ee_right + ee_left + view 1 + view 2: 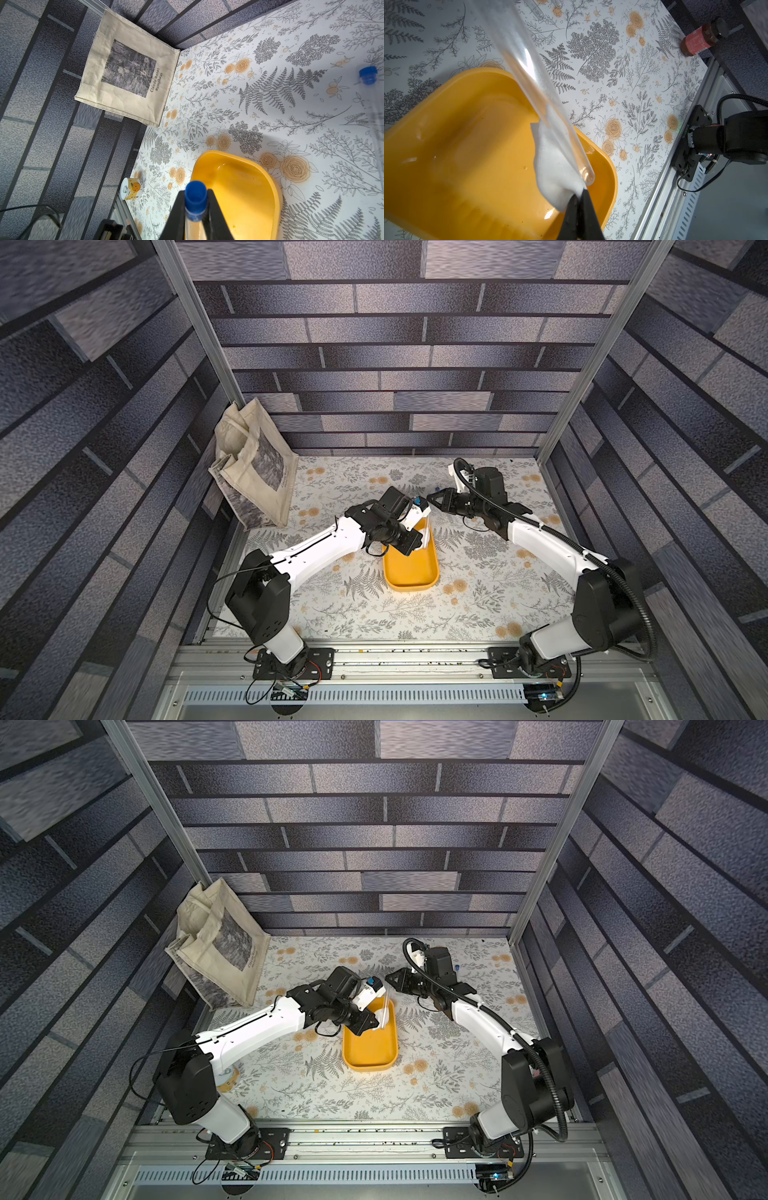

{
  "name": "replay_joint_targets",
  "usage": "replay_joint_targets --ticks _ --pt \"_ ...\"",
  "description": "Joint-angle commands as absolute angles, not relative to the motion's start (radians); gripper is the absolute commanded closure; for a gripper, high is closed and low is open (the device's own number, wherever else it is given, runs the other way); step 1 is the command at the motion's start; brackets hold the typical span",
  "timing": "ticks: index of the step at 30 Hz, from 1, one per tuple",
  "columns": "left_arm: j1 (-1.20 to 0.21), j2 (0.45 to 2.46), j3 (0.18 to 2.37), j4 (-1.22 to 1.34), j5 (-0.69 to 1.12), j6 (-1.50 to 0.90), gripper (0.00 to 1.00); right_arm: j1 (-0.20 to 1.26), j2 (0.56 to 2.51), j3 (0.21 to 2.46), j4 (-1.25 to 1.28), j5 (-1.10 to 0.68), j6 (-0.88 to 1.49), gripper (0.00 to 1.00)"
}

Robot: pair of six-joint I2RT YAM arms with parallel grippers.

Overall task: Wipe the exteriors of test tubes
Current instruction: Wipe the dirt from the test tube.

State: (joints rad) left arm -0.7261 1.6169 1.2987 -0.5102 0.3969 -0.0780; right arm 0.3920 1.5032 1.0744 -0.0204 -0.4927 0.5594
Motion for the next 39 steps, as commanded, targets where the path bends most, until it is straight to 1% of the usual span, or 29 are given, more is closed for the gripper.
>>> replay_joint_targets --ticks 1,10,17,22,26,32,39 --pt "-0.704 1.646 1.361 -0.489 0.429 -0.055 1.0 0.387 1.503 1.075 -0.036 -0.508 0.541 0.87" --pt "-0.669 1.701 1.494 -0.545 0.443 -0.014 1.0 0.387 1.507 1.075 -0.031 -0.514 0.546 0.87" --pt "-0.667 1.7 1.495 -0.554 0.446 -0.016 1.0 0.387 1.514 1.075 -0.041 -0.512 0.543 0.87" --pt "-0.694 1.659 1.43 -0.54 0.435 -0.038 0.99 0.387 1.505 1.075 -0.038 -0.508 0.55 0.87" --pt "-0.73 1.609 1.34 -0.507 0.412 -0.075 1.0 0.387 1.479 1.008 -0.025 -0.498 0.561 0.87" --pt "-0.796 1.526 1.218 -0.462 0.344 -0.134 0.99 0.388 1.439 0.944 -0.016 -0.492 0.575 0.87" --pt "-0.881 1.466 1.152 -0.436 0.264 -0.167 0.99 0.39 1.395 0.908 -0.038 -0.483 0.556 0.87"
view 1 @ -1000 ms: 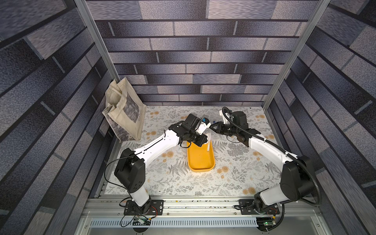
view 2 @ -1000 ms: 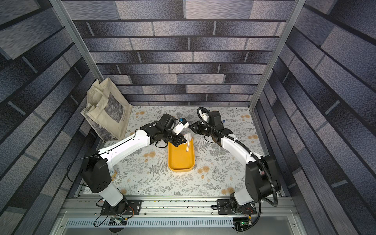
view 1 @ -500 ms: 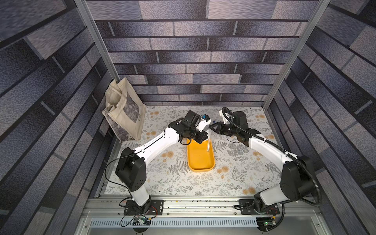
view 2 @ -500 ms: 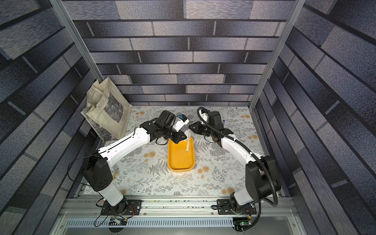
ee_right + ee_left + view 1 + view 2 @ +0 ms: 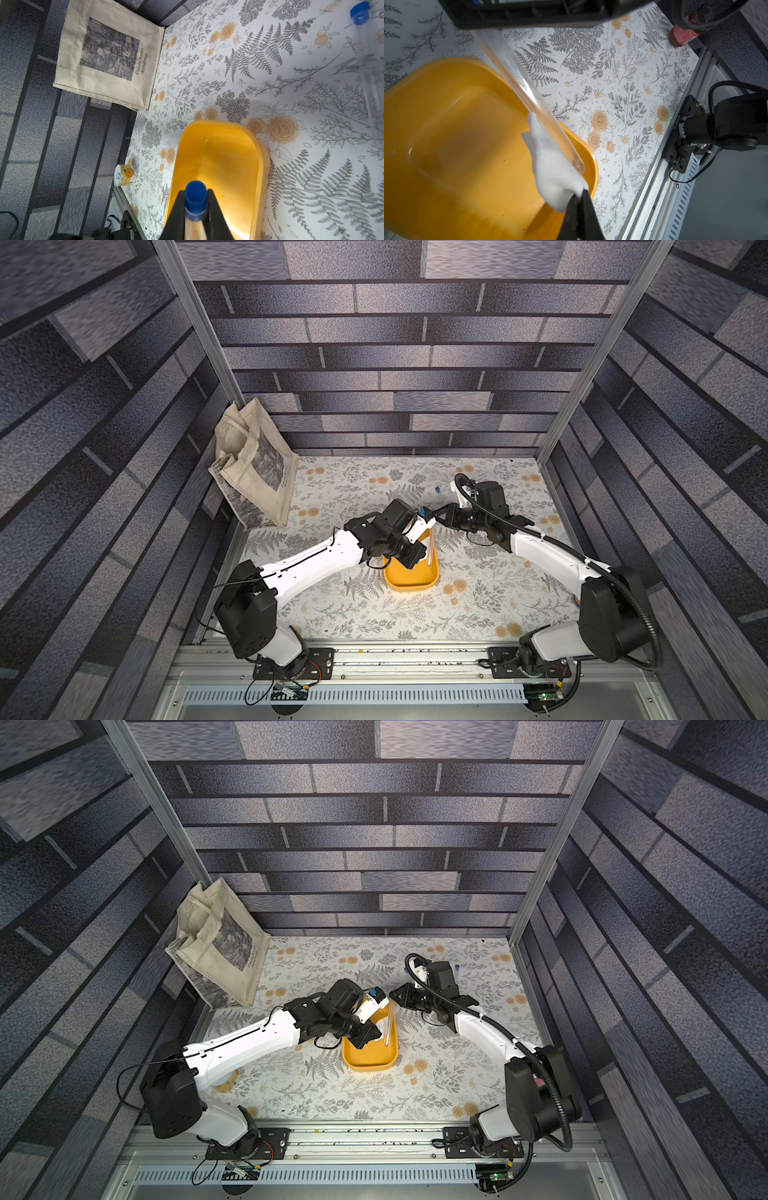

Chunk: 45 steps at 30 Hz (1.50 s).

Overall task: Wipe the exteriors of test tubes
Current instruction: Wipe the dirt from the test tube.

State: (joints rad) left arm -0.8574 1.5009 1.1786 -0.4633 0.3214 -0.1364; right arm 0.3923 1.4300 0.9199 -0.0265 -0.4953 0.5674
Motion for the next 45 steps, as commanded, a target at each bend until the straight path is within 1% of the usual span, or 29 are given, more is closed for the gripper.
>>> replay_joint_targets --ticks 1,12,18,22,27,35,40,45 --pt "-0.89 1.463 1.144 -0.435 0.253 -0.17 0.99 0.39 1.392 0.906 -0.04 -0.475 0.554 0.87" --pt "-0.959 1.405 1.043 -0.411 0.216 -0.216 0.99 0.389 1.436 0.963 -0.031 -0.397 0.583 0.88" --pt "-0.96 1.401 1.034 -0.406 0.218 -0.22 0.97 0.389 1.457 0.964 -0.019 -0.428 0.589 0.88" --pt "-0.961 1.415 1.05 -0.42 0.258 -0.205 0.98 0.388 1.443 0.959 -0.04 -0.401 0.579 0.88" --pt "-0.959 1.431 1.058 -0.43 0.212 -0.207 0.97 0.387 1.448 0.973 -0.034 -0.449 0.59 0.88" --pt "-0.884 1.517 1.122 -0.393 0.196 -0.202 0.97 0.387 1.422 0.941 -0.047 -0.469 0.587 0.88" --pt "-0.817 1.622 1.242 -0.418 0.222 -0.163 0.98 0.387 1.386 0.914 -0.054 -0.463 0.586 0.88" --pt "-0.75 1.675 1.337 -0.429 0.225 -0.168 0.97 0.388 1.367 0.901 -0.064 -0.465 0.588 0.88"
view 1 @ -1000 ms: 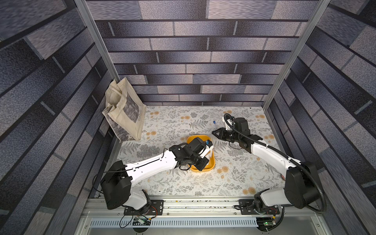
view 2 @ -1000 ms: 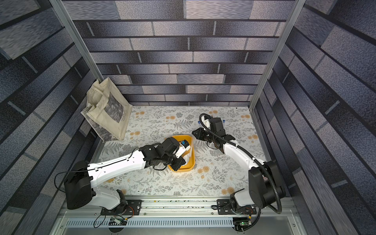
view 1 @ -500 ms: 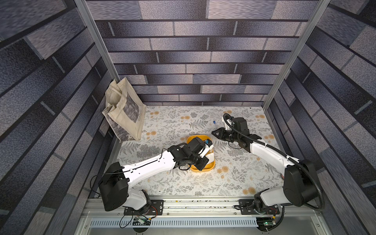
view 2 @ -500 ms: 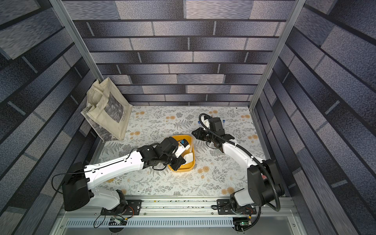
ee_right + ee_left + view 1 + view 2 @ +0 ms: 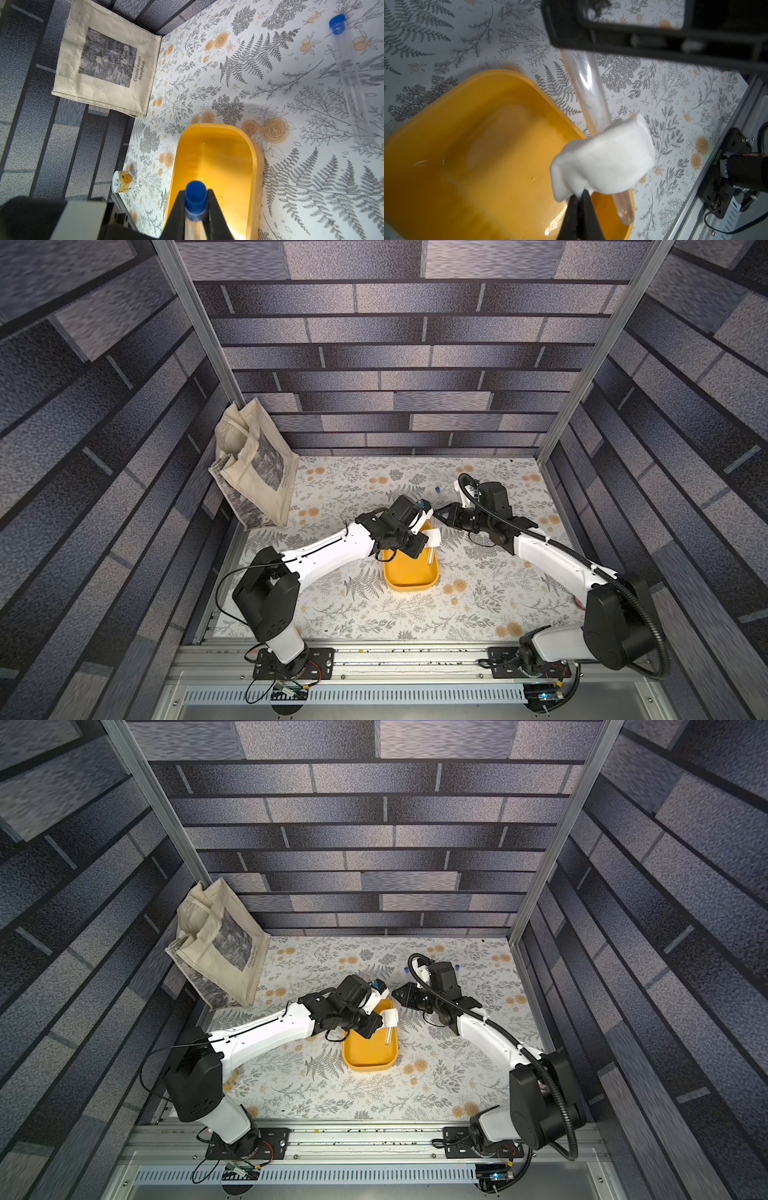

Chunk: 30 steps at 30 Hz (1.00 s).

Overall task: Wipe the exteriors of test tubes
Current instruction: Wipe the dirt from the test tube, then place the test tube in the storage box.

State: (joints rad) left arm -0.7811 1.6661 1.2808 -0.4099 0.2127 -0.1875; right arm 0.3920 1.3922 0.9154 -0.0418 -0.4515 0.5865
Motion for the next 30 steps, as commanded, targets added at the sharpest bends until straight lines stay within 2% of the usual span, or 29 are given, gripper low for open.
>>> replay_joint_targets --ticks 1,6,11,21,30 --pt "-0.738 1.681 1.349 -0.431 0.224 -0.169 0.96 0.388 1.364 0.899 -0.066 -0.466 0.591 0.88" --pt "-0.671 1.679 1.402 -0.508 0.143 -0.195 0.97 0.388 1.369 0.908 -0.067 -0.469 0.599 0.87" --pt "-0.581 1.569 1.329 -0.567 0.071 -0.241 0.97 0.411 1.414 0.921 -0.041 -0.468 0.623 0.87" --pt "-0.38 1.22 1.034 -0.603 0.195 -0.297 0.95 0.522 1.585 1.011 0.017 -0.416 0.678 0.86" --pt "-0.325 1.118 0.94 -0.628 0.263 -0.285 0.95 0.627 1.741 1.091 0.05 -0.349 0.728 0.87"
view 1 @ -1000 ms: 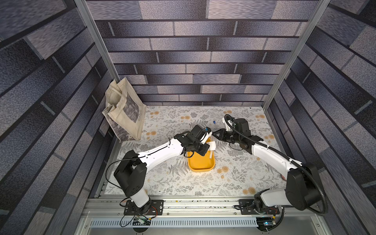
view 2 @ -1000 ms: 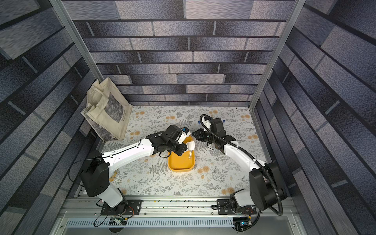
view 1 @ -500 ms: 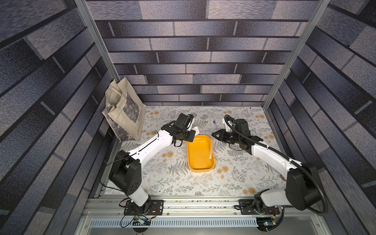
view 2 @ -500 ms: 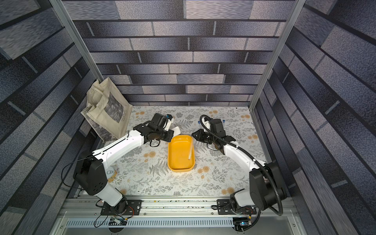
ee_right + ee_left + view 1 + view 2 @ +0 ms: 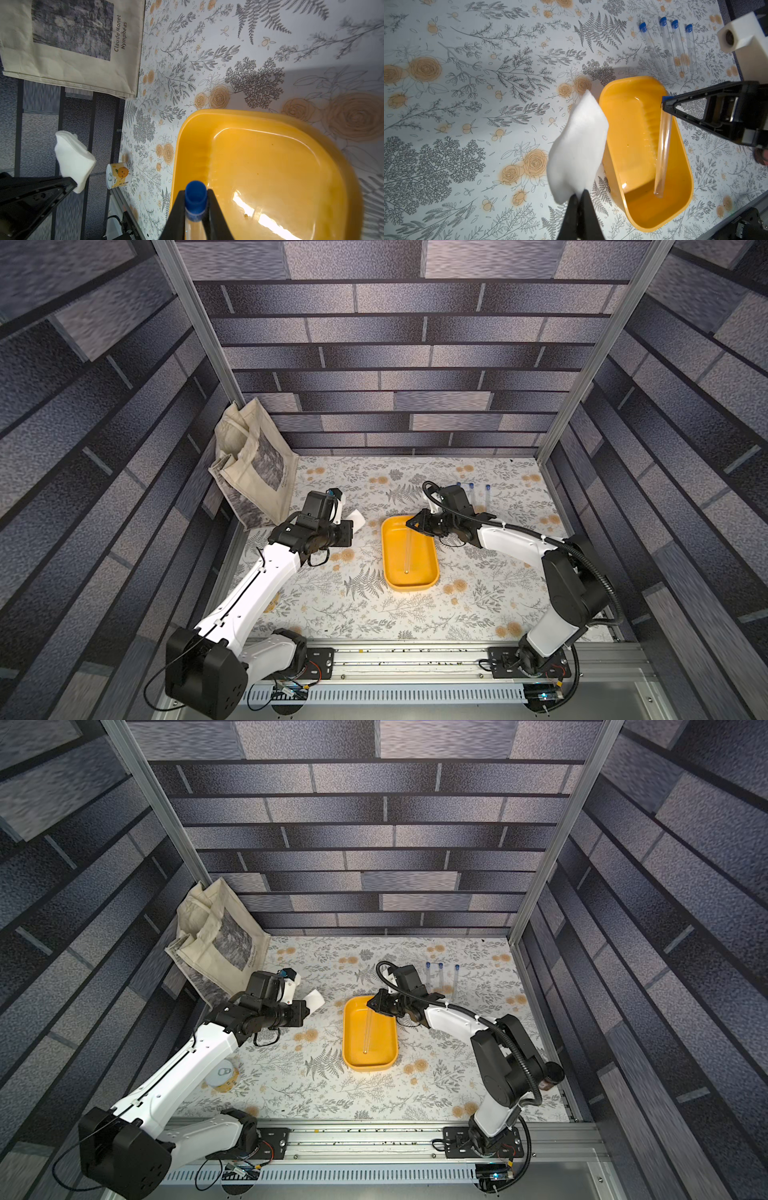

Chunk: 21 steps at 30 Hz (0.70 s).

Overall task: Wipe the exteriors of test tubes
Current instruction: Place the test tube in the storage box.

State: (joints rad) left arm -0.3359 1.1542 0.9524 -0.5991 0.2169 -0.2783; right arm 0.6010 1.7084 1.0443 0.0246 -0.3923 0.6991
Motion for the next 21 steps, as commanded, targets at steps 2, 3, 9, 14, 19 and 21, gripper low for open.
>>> replay_joint_targets --ticks 2,3,9,14,19,21 --pt "-0.315 1.105 0.936 -0.632 0.286 -0.282 0.95 0.644 1.764 1.092 0.048 -0.328 0.743 0.86" --pt "-0.314 1.098 0.938 -0.636 0.3 -0.282 0.95 0.654 1.778 1.092 0.046 -0.316 0.747 0.86" --pt "-0.313 1.071 0.946 -0.689 0.328 -0.251 0.94 0.699 1.857 1.107 0.053 -0.267 0.784 0.86" --pt "-0.309 1.078 0.948 -0.68 0.349 -0.247 0.94 0.716 1.887 1.116 0.054 -0.239 0.792 0.84" --pt "-0.303 1.071 0.952 -0.68 0.359 -0.246 0.94 0.719 1.889 1.13 0.033 -0.225 0.789 0.78" --pt "-0.302 1.064 0.952 -0.686 0.353 -0.244 0.94 0.719 1.888 1.139 0.019 -0.225 0.785 0.76"
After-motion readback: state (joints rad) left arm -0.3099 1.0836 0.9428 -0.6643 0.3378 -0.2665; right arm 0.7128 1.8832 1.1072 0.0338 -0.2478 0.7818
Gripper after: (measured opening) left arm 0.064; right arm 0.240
